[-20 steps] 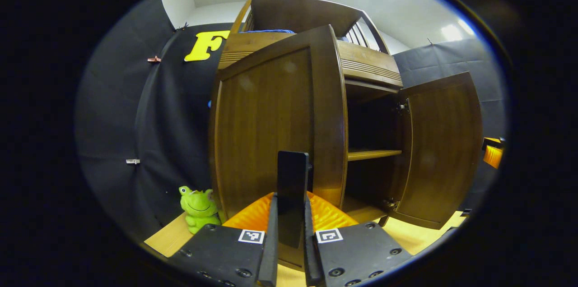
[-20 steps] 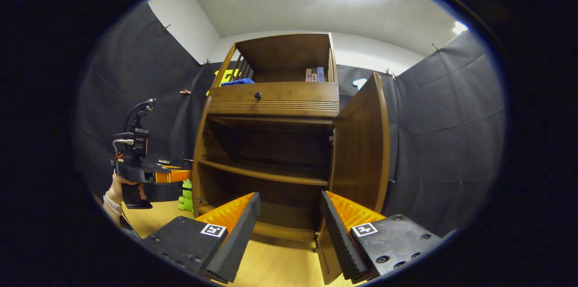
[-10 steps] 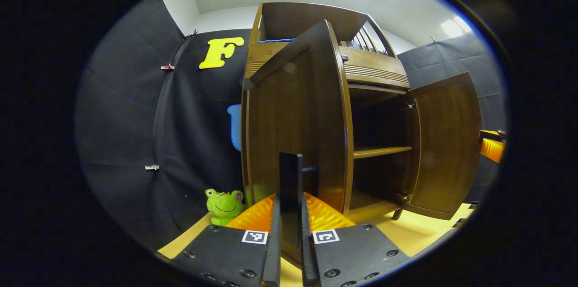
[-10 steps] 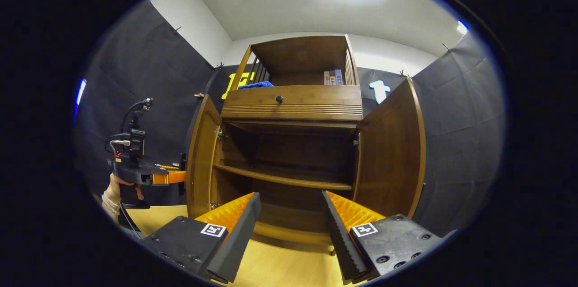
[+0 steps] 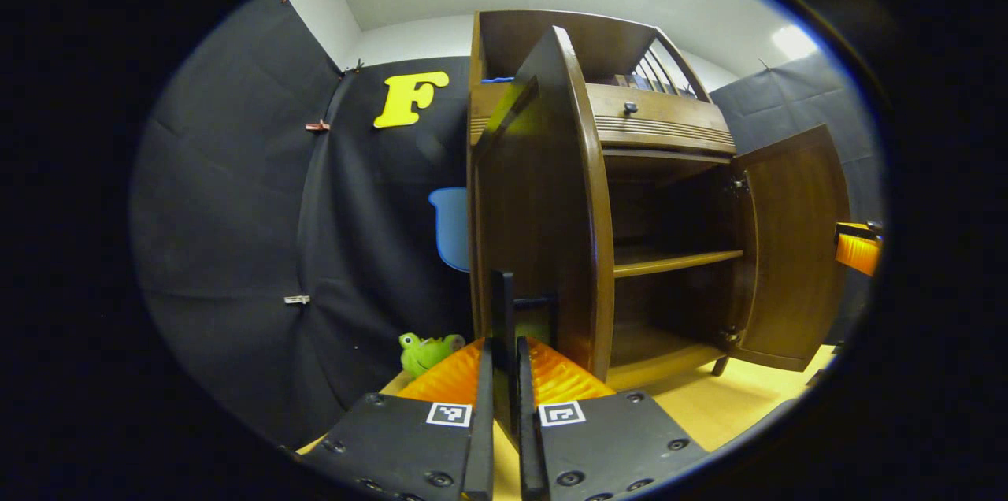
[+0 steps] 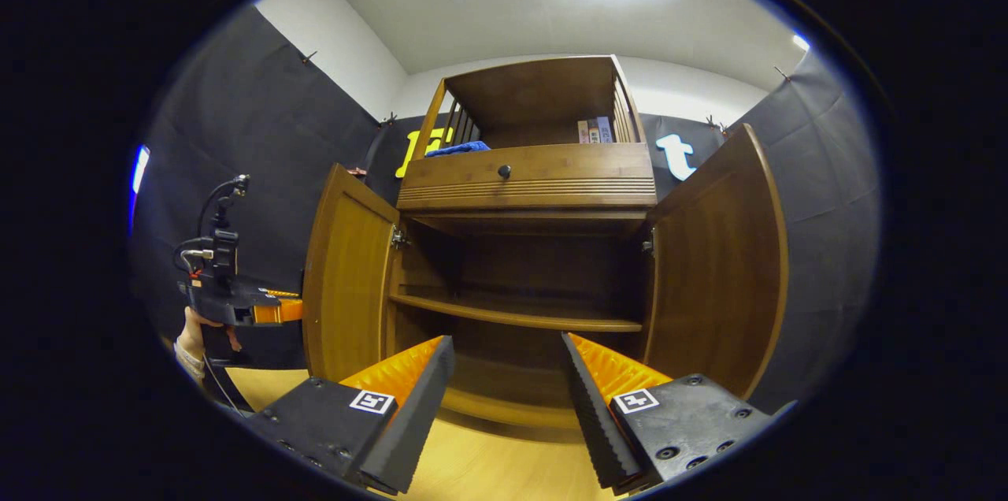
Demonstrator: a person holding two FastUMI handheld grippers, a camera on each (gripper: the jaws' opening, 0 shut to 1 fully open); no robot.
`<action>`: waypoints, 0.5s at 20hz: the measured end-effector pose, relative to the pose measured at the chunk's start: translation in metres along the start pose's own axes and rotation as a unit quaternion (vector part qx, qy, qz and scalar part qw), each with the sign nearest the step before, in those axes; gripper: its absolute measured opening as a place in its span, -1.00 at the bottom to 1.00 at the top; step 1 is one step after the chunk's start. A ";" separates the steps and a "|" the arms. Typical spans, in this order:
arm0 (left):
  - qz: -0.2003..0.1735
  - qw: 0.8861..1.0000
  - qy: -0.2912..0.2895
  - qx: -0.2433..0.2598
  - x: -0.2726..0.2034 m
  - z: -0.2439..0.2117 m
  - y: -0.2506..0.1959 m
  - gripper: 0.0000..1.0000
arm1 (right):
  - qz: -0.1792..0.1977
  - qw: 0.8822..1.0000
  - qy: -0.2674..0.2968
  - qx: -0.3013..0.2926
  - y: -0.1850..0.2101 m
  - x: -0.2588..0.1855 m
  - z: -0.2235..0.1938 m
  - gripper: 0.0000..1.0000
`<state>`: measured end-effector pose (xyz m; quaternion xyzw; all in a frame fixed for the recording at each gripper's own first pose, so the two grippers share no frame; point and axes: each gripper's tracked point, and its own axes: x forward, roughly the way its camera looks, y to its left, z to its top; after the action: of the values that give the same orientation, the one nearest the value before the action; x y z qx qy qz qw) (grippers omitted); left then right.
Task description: Open the right door of the double-door shoe cabinet with the right hand, and open the left door with the left hand.
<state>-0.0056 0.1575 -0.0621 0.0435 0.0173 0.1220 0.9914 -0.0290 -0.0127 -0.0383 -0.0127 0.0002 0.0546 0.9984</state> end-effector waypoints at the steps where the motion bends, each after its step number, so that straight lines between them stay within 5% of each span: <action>1: 0.008 1.000 -0.001 0.003 -0.002 0.000 0.005 -0.67 | 0.003 1.000 0.001 0.001 0.003 0.002 -0.001 0.71; 10: 0.045 0.999 -0.006 0.013 -0.027 0.015 0.036 -0.79 | 0.007 1.000 -0.011 0.003 0.017 0.009 0.007 0.71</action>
<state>-0.0402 0.1844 -0.0429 0.0579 0.0112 0.1661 0.9843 -0.0223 0.0057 -0.0321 -0.0087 -0.0107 0.0620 0.9980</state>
